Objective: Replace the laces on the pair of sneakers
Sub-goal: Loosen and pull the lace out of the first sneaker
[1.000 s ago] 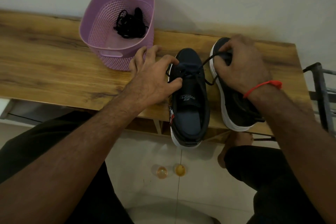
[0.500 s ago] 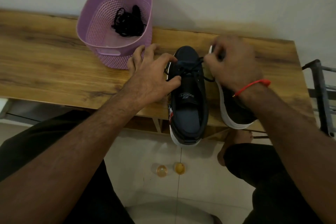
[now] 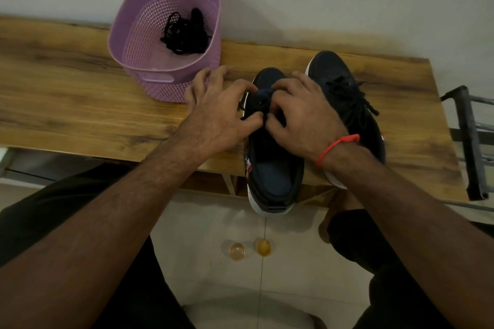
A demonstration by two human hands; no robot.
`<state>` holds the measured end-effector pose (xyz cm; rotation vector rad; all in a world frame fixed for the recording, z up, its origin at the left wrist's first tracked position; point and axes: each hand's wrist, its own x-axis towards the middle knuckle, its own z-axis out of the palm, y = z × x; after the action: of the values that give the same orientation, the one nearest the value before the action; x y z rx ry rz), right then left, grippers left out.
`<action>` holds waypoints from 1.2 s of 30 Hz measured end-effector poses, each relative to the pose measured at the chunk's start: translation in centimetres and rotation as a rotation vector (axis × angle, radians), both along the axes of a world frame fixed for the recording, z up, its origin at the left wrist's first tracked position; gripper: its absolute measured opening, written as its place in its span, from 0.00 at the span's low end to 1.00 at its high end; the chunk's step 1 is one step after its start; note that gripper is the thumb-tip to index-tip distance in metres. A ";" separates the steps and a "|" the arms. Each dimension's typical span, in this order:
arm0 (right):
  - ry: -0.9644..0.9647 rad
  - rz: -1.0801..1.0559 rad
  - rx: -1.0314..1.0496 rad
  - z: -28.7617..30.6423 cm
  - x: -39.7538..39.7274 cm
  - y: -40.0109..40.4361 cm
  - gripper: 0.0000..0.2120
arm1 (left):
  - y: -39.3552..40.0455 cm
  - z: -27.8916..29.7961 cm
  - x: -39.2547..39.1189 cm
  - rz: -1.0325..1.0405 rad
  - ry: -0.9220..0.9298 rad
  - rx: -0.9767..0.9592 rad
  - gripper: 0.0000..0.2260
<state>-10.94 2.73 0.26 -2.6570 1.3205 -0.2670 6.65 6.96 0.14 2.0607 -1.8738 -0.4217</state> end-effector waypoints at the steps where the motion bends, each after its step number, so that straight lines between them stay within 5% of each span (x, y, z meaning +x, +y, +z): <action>1: -0.063 -0.026 -0.002 0.4 -0.3 -0.7 0.10 | 0.0 0.0 0.0 0.001 0.004 0.001 0.24; 7: -0.467 -0.444 -0.098 3.2 -4.0 -4.3 0.11 | 0.1 0.2 0.0 0.007 0.014 0.017 0.23; 13: -0.024 -0.230 0.084 1.5 -2.3 -2.4 0.33 | 0.1 0.1 -0.2 0.002 0.006 0.017 0.23; 17: 0.073 -0.134 0.178 0.4 -1.0 -1.0 0.37 | 0.0 0.0 -0.1 0.002 -0.009 0.015 0.23; 30: 0.006 -0.234 0.175 1.1 -3.9 -2.0 0.08 | 0.2 0.1 -0.2 0.026 -0.015 0.054 0.28; 36: -0.074 -0.242 0.130 1.2 -3.5 -1.3 0.08 | -0.1 0.1 -2.8 -0.060 -0.040 -0.090 0.20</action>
<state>-14.48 1.47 1.41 -2.3592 1.5783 -0.2957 3.87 6.85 0.26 1.9728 -1.9454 -0.3073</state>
